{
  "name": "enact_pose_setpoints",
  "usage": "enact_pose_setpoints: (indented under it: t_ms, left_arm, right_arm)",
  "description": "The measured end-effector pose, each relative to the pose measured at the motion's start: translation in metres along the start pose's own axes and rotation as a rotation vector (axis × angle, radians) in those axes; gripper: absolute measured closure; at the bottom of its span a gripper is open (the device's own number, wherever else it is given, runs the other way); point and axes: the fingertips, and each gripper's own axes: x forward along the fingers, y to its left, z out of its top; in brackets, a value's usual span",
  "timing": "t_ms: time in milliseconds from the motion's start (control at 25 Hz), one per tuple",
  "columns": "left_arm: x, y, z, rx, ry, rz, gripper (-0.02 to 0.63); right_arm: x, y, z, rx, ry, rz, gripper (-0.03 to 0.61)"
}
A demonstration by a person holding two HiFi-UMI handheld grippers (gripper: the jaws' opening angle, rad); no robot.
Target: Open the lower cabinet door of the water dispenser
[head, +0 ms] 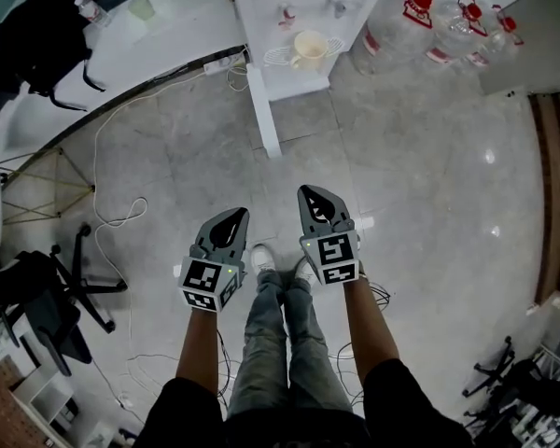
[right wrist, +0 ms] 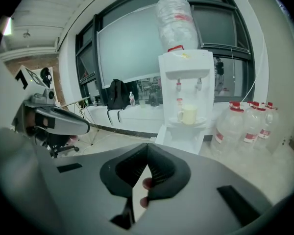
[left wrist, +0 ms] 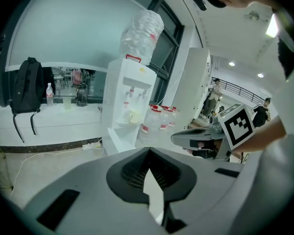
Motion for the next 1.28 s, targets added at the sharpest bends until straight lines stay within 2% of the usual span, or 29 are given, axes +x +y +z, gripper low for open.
enact_pose_setpoints:
  t_ms: [400,800,960,1280]
  left_arm:
    - [-0.046,-0.031,0.073,0.012,-0.084,0.044,0.604]
    - [-0.088,-0.081,0.148,0.097,-0.141,0.025,0.603]
    - [-0.109,-0.097,0.175,0.135,-0.160,0.032,0.603]
    - [-0.139,-0.117,0.225,0.155,-0.237,0.058,0.603]
  right_arm:
    - [-0.077,-0.008,0.074,0.008,-0.088,-0.026,0.565]
    - [-0.168,-0.021,0.138,0.036,-0.163,-0.088,0.565]
    - [-0.201,-0.014,0.165,0.025,-0.194,-0.068,0.565]
    - [-0.247,-0.006,0.196,0.002,-0.219,-0.072,0.565]
